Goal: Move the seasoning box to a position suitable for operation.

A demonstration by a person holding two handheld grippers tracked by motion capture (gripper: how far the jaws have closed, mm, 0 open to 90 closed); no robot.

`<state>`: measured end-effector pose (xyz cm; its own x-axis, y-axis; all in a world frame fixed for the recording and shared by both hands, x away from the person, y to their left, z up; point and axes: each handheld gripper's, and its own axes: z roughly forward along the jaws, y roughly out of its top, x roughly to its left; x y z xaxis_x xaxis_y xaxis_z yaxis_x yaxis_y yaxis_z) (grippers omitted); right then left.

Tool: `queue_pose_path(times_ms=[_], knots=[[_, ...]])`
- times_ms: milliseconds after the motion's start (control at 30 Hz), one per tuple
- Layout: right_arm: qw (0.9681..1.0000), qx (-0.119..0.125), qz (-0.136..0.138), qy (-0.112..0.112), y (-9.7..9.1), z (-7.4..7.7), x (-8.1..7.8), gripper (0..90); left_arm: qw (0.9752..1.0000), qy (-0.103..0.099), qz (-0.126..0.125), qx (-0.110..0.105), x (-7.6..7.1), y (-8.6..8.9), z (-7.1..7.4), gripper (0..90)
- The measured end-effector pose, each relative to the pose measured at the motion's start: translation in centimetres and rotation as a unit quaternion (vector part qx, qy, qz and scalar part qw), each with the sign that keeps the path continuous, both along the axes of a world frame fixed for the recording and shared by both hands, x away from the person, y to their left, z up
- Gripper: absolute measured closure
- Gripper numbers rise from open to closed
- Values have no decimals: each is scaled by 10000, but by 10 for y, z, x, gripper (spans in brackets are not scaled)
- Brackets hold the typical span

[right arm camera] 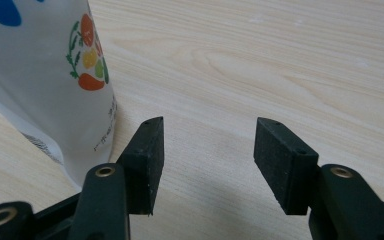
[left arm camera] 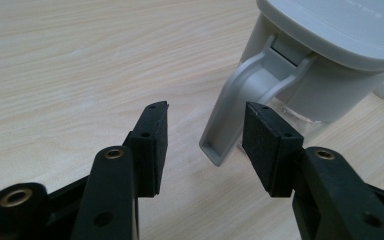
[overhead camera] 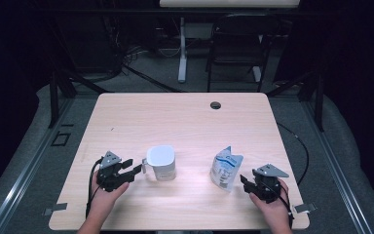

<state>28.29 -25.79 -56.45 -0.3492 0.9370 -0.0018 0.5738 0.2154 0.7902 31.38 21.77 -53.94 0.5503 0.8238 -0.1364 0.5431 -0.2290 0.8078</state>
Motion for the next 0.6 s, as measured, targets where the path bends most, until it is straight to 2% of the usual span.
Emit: queue_pose_path(times_ms=[67, 100, 233, 333, 467, 500, 600], knots=[[10000, -30, -11, 47, -1, 0, 0, 457, 10000, -2, -70, 5, -1, 0, 1, 526], [10000, -26, 2, 47, -2, 0, 0, 456, 10000, -49, -64, -30, -2, -1, 1, 539], [10000, -26, -12, 5, -2, 1, 0, 454, 9999, -22, -122, -98, -2, -2, 2, 545], [10000, -45, -12, -33, -4, 3, 0, 452, 9998, -45, -201, 2, -3, -4, 2, 544], [10000, -9, -25, -40, -5, 3, -1, 450, 9998, 25, -214, 53, 3, -9, -1, 542], [10000, -13, -46, -20, -5, 3, -1, 449, 9997, 90, -216, -19, 5, -11, -2, 550], [10000, -3, -48, -19, -4, 1, -1, 445, 9996, 188, -222, -12, 11, -14, -4, 576]])
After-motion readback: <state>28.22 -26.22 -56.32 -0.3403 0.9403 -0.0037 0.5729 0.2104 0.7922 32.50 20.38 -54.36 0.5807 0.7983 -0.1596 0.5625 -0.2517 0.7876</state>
